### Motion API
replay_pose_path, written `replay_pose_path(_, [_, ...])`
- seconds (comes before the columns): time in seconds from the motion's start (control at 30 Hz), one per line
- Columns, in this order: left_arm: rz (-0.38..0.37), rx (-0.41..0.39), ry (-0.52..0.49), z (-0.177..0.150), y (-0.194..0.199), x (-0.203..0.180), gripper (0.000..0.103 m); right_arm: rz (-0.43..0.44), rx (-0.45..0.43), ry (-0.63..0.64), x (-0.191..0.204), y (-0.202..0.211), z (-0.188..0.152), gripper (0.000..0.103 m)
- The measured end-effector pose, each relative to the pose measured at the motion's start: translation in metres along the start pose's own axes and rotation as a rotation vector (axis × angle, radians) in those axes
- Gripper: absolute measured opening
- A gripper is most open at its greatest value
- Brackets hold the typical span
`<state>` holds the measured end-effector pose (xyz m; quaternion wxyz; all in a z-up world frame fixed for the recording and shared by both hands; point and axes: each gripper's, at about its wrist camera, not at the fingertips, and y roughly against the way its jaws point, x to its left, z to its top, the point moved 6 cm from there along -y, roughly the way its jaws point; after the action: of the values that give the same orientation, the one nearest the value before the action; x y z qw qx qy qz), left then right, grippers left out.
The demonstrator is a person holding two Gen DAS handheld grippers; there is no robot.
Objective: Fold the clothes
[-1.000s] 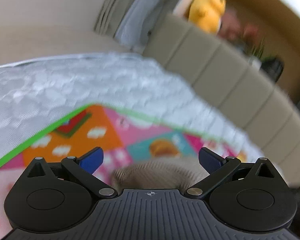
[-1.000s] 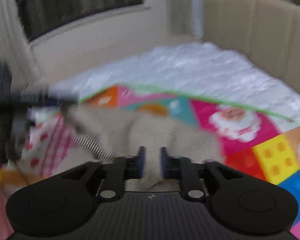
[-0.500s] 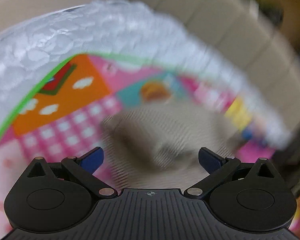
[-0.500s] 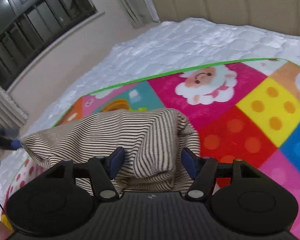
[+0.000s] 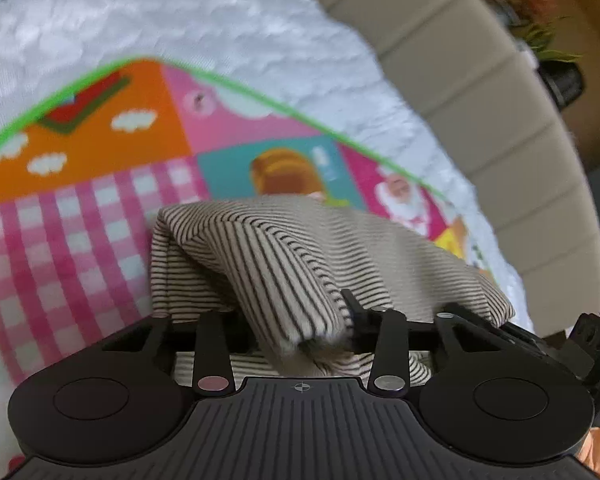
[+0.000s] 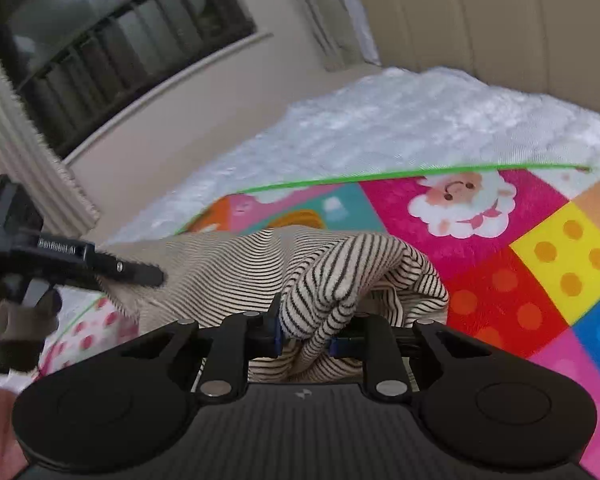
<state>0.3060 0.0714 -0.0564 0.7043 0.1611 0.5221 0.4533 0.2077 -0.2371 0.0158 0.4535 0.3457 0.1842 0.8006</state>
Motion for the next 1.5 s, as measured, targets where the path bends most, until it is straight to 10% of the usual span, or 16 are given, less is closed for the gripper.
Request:
replay_pose_path(0.2, [-0.002,0.022,-0.065,-0.045,0.046,-0.02,0.041,-0.006,0.042,-0.006,0.012,0.04,-0.035,0.019])
replay_pose_path(0.5, [0.165,0.073,-0.012,-0.113,0.009,0.026,0.048,-0.154,0.066,0.077,0.016,0.041,-0.077,0.037])
replay_pose_path(0.67, [0.241,-0.001,-0.087,-0.112,0.034,0.013,0.081,-0.233,0.064,0.127,0.018,0.043,-0.096,0.062])
replay_pose_path(1.0, [0.141,0.013,-0.05,-0.137,0.053,-0.029,0.094,-0.245,-0.083,0.19,0.032,0.055,-0.082,0.087])
replay_pose_path(1.5, [0.12,0.1,0.105,-0.135,-0.023,-0.003,0.094,-0.346,0.099,0.202,-0.001,0.013,-0.111,0.089])
